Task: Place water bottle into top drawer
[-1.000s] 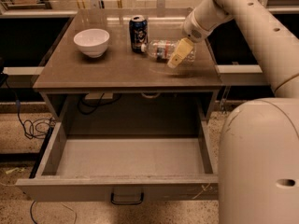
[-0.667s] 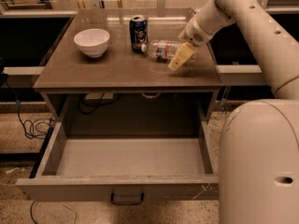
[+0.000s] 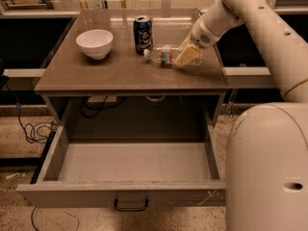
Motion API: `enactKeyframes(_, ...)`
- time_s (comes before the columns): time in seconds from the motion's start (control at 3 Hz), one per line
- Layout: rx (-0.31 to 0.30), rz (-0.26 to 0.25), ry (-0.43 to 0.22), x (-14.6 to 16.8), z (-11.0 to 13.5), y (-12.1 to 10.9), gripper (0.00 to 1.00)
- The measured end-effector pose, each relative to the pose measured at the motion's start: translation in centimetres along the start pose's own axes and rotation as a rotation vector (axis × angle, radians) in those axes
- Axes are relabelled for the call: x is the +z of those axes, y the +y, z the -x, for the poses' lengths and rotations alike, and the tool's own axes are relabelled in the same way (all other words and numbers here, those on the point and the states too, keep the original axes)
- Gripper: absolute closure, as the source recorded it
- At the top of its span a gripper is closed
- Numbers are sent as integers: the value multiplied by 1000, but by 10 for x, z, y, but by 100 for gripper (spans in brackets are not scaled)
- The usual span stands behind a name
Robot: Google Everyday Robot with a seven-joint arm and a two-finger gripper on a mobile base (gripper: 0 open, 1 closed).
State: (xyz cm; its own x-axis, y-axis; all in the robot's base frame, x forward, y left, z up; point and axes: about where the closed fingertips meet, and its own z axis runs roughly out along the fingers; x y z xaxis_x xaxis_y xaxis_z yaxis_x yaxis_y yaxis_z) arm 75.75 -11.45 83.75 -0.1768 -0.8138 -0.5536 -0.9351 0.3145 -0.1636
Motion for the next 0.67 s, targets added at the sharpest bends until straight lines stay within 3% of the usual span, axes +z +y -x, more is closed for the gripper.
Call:
enactKeyframes(0.33, 0, 0, 0, 0, 0, 0, 87)
enactKeyframes(0.67, 0, 0, 0, 0, 0, 0, 100)
